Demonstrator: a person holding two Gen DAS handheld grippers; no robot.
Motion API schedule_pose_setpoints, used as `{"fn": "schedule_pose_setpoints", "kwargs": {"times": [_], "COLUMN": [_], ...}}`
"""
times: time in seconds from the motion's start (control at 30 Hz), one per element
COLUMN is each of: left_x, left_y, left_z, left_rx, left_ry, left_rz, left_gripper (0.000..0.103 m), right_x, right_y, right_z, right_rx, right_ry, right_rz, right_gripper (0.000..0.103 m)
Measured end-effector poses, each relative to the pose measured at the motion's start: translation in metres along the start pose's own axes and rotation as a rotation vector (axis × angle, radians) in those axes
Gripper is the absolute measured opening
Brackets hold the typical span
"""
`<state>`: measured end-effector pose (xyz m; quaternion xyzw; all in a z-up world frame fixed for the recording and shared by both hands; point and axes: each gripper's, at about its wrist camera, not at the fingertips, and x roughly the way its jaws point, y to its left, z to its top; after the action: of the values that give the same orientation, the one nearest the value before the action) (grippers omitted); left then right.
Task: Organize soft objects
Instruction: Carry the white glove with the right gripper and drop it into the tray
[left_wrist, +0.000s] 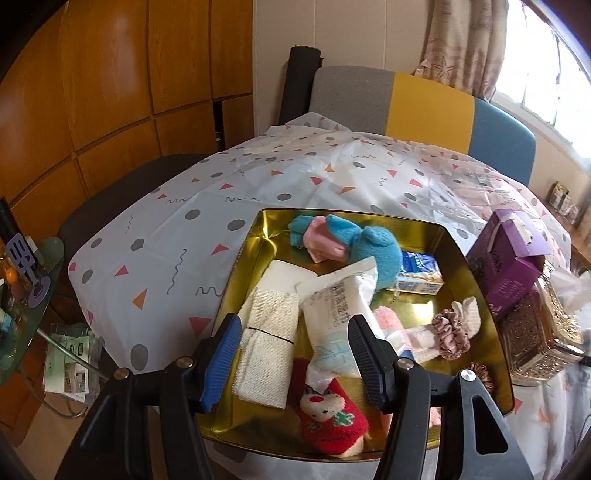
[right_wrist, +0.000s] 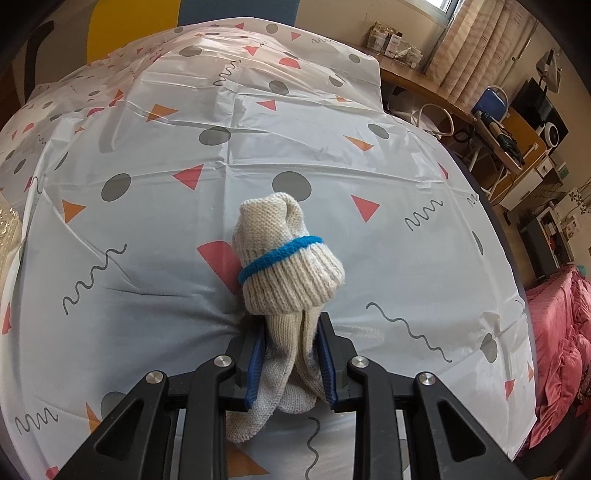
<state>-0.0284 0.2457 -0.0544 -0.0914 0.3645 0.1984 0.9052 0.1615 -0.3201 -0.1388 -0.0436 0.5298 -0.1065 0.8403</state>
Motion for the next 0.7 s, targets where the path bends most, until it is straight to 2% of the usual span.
{"fn": "schedule_pose_setpoints", "kwargs": {"times": [0.17,0.27,0.3,0.4,0.5,0.7], "left_x": [0.000,0.000,0.000,-0.001,0.000,0.000], "left_y": [-0.002,0.000,0.001,0.005,0.007,0.009], "left_z": [-0.002,-0.003,-0.003,-0.004,-0.006,-0.009], "left_rx": [0.007,0.001,-0.003,-0.009,-0.010,-0.009], "left_ry": [0.007,0.008,0.008,0.007,0.013,0.019], "left_rz": [-0.007,-0.011,-0.012,-0.019,-0.019,-0.016], "left_gripper": [0.061,0.061,0.061,0.061,0.061,0.061], "right_x": [0.001,-0.002,-0.002,-0.002,-0.003,-0.011], "right_y": [0.004,0.011,0.016,0.034,0.048,0.061], "right_z": [0.006,0.010,0.012,0.018,0.027,0.050], "right_rx": [0.050,0.086,0.085,0.049,0.031,0.050], "right_ry": [0.018,0.028,0.035,0.049,0.070,0.061], "right_rz": [0.013,0.078,0.105,0.093,0.128,0.154], "right_gripper": [0.024,0.024,0.024,0.024,0.024,0.021]}}
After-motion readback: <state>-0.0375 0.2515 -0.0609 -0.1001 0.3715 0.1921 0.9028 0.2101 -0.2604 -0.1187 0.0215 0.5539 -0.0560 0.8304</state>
